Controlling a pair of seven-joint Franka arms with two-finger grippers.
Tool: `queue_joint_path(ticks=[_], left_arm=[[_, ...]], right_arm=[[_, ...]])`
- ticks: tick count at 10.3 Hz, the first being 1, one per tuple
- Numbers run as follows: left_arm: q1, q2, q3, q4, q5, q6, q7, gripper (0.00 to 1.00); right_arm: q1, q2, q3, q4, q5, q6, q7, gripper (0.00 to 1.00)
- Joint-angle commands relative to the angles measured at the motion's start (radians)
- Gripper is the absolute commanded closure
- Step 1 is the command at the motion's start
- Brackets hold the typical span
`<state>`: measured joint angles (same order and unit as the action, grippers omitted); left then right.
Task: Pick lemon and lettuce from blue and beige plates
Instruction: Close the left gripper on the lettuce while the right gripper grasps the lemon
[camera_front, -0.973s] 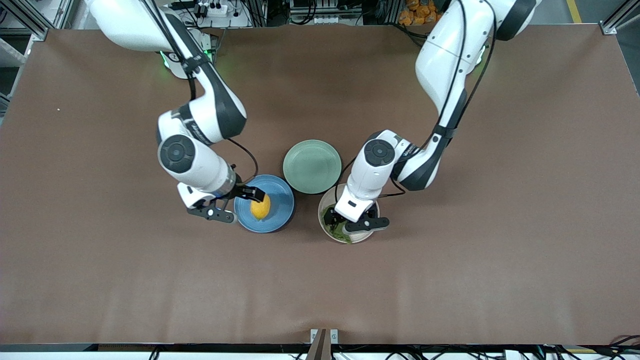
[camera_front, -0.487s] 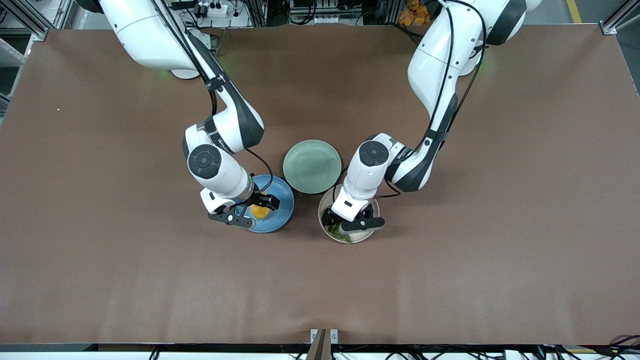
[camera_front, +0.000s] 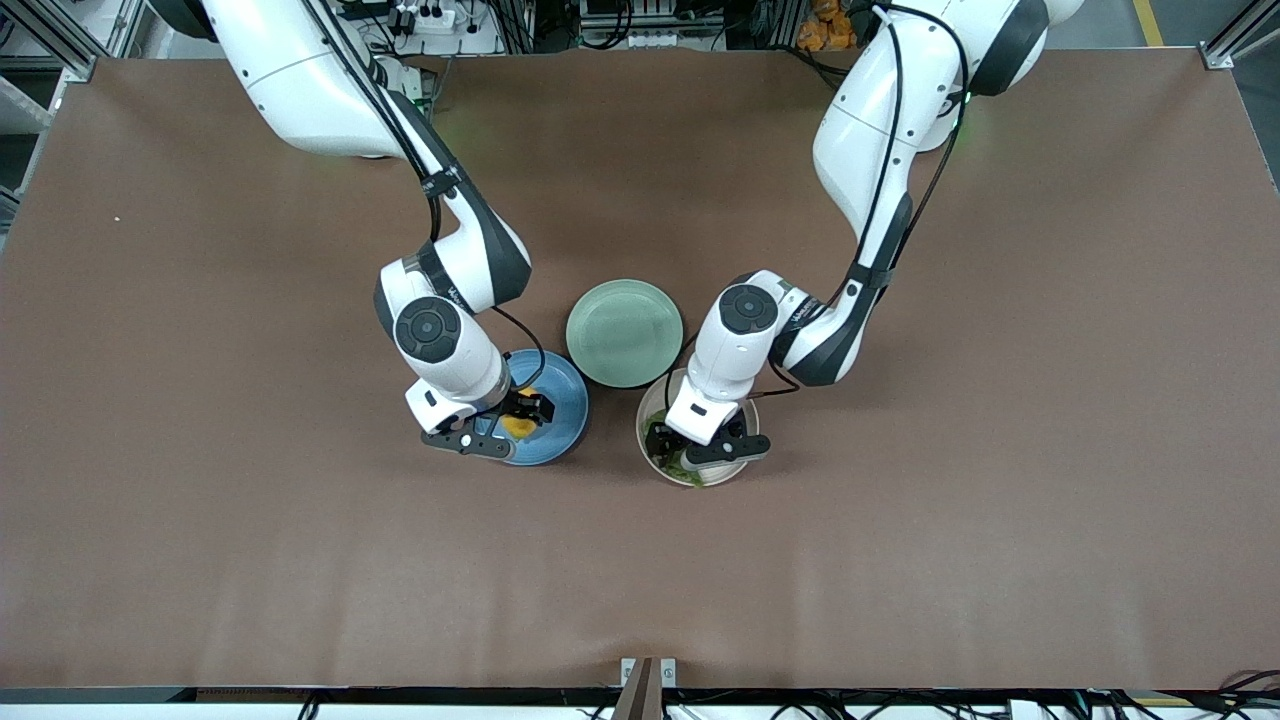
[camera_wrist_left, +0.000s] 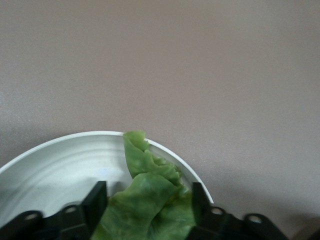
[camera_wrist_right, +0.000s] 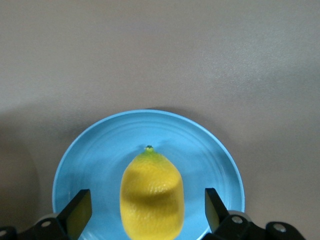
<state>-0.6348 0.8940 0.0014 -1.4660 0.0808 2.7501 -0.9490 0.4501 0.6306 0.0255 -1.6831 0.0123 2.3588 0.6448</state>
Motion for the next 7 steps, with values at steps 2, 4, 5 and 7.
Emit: queue_joint_path(ticks=[2,4,5,7], left_arm=[[-0.013,0.010,0.012,0.016,0.020,0.010,-0.036,1.00],[-0.011,0.003,0.012,0.015,0.025,0.010,-0.033,1.00],[-0.008,-0.001,0.012,0.013,0.025,0.010,-0.031,1.00],[-0.009,-0.018,0.012,0.003,0.027,0.000,-0.031,1.00]], right_arm=[[0.007,0.029,-0.001,-0.046,-0.026,0.103,0.018,0.00],[0.015,0.046,-0.001,-0.046,-0.026,0.119,0.019,0.00],[0.015,0.047,-0.001,-0.046,-0.026,0.119,0.019,0.08],[0.019,0.046,-0.001,-0.046,-0.026,0.116,0.019,0.61]])
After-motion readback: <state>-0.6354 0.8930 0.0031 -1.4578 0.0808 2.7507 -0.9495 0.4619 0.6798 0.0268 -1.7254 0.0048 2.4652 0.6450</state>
